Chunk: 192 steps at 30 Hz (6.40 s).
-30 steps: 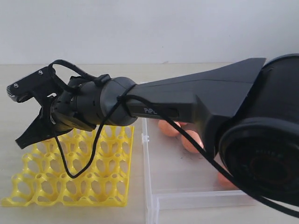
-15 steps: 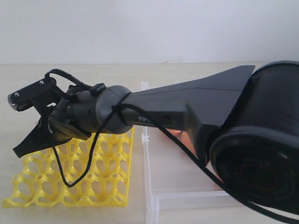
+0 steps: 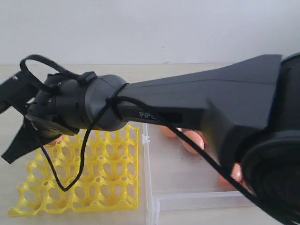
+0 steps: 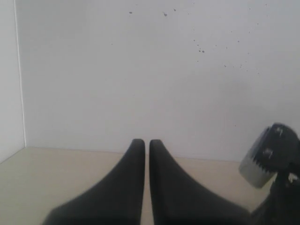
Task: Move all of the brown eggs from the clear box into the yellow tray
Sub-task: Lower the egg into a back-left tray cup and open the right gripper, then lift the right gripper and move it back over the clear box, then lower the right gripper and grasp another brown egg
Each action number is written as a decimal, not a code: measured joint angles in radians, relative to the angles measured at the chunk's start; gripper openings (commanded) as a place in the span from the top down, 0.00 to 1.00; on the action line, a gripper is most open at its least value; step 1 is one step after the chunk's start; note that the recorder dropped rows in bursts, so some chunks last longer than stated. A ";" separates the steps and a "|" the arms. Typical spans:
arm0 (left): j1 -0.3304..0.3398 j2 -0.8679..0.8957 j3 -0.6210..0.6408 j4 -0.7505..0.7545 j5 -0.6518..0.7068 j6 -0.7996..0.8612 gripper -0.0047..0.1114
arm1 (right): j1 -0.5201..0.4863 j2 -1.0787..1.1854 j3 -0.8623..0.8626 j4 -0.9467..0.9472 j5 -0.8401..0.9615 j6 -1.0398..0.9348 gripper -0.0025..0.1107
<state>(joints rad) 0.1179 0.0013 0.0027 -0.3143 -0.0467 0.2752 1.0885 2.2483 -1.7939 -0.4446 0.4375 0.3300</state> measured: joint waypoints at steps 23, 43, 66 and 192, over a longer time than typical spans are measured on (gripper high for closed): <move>0.000 0.000 0.000 0.000 0.000 0.000 0.93 | -0.040 0.067 -0.001 0.110 -0.290 -0.013 0.98; 0.000 0.000 0.000 0.000 0.000 0.000 0.93 | -0.062 0.100 -0.001 0.118 -0.105 -0.011 0.98; 0.000 0.000 0.000 0.000 0.000 0.000 0.93 | -0.041 -0.176 0.000 -0.033 0.355 -0.082 0.98; 0.000 0.000 0.000 0.000 0.000 0.000 0.93 | -0.601 -0.177 0.380 0.538 0.498 -0.727 0.58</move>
<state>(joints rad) 0.1179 0.0013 0.0027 -0.3143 -0.0467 0.2752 0.4873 2.0710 -1.4139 0.0930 0.9351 -0.3966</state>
